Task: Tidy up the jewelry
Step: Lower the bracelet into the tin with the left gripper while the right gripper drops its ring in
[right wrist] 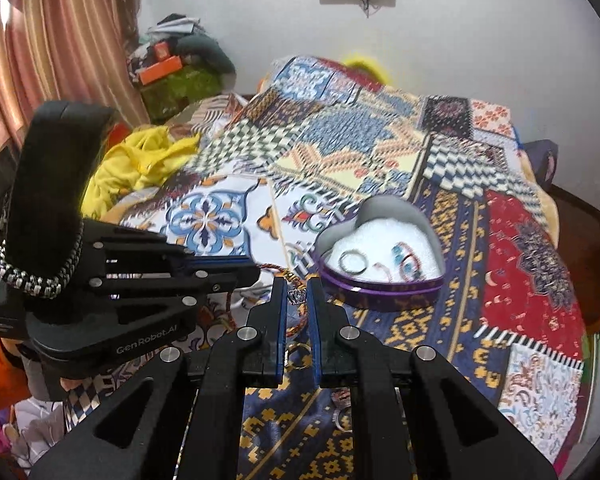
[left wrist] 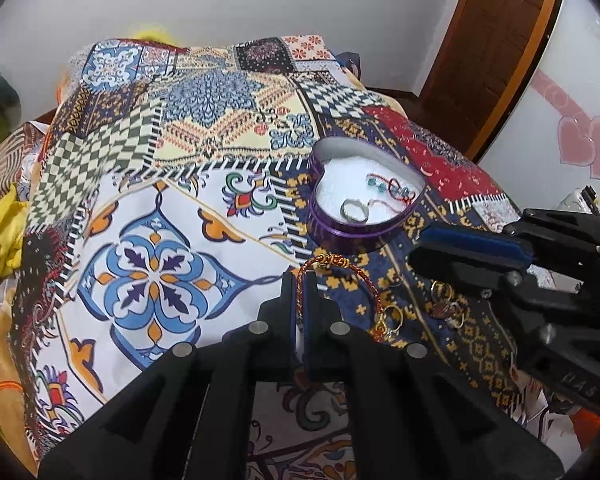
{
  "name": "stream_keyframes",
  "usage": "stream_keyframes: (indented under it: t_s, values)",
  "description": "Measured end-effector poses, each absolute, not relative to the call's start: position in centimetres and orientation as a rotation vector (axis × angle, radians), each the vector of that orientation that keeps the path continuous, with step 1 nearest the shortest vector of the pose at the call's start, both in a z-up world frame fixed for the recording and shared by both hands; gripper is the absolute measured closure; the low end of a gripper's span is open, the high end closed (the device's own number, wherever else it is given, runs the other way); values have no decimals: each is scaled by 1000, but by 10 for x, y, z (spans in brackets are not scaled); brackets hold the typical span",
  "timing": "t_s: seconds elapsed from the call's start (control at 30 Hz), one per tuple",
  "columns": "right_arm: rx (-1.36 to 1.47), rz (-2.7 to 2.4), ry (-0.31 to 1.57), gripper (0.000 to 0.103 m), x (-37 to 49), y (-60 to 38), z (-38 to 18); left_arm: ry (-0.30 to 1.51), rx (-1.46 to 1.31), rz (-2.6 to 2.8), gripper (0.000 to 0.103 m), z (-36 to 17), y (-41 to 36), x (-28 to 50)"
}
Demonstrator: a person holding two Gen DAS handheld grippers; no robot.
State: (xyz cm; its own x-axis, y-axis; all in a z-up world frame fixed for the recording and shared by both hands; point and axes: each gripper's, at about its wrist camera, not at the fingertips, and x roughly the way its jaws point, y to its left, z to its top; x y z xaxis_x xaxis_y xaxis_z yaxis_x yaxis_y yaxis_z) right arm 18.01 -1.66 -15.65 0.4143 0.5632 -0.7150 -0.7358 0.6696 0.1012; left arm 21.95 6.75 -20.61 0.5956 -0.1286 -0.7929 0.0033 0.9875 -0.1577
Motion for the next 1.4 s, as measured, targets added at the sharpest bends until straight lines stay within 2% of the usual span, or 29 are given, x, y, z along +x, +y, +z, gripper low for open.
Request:
stream_keyframes:
  t_s: [0.67,1.4]
  values:
    - [-135,710,704,94,215,-47,-124,833,-110,-69,102,-166,61,250]
    - [-130,689,853,94,266,-31,-166,908,-87,-82,102,-200,51,304]
